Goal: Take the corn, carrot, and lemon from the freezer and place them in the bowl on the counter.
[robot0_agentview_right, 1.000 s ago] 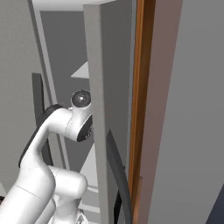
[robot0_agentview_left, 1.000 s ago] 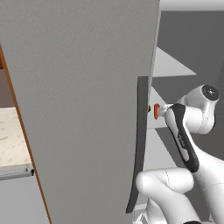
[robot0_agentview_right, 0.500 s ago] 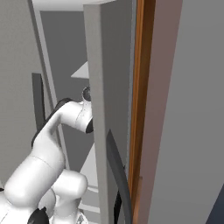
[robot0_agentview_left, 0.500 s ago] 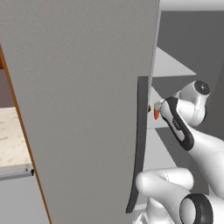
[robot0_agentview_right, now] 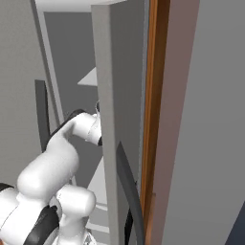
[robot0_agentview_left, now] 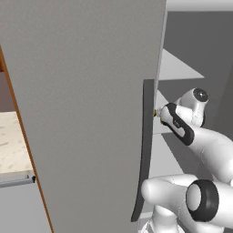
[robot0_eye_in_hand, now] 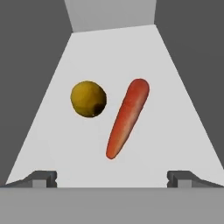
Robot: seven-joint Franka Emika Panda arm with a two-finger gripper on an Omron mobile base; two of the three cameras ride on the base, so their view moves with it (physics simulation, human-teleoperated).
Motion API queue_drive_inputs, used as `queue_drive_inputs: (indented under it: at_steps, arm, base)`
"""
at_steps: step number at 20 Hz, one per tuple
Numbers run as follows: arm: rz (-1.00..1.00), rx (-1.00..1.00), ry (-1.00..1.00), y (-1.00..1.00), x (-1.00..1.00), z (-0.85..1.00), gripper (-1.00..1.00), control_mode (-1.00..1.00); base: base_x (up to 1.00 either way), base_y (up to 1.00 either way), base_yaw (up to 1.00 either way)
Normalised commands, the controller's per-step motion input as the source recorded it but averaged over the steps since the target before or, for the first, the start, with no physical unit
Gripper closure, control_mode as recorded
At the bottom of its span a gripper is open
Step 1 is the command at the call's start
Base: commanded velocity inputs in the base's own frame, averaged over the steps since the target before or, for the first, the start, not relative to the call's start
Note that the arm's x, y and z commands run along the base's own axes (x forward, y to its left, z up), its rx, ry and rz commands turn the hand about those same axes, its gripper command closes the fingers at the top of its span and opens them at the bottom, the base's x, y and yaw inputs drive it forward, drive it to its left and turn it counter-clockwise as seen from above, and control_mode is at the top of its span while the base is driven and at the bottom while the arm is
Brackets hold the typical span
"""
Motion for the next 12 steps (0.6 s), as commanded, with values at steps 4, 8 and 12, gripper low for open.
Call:
queue_drive_inputs:
  at_steps: [4, 8, 12]
  arm:
    - [0.0, 0.0, 0.0, -0.01, 0.35, -0.29, -1.0, -1.0]
    - [0.0, 0.0, 0.0, -0.06, 0.32, -0.14, -1.0, -1.0]
    - [0.0, 0.0, 0.0, -0.16, 0.25, -0.01, -1.0, -1.0]
  base:
    - [0.0, 0.0, 0.0]
    - [0.0, 0.0, 0.0]
    - [0.0, 0.0, 0.0]
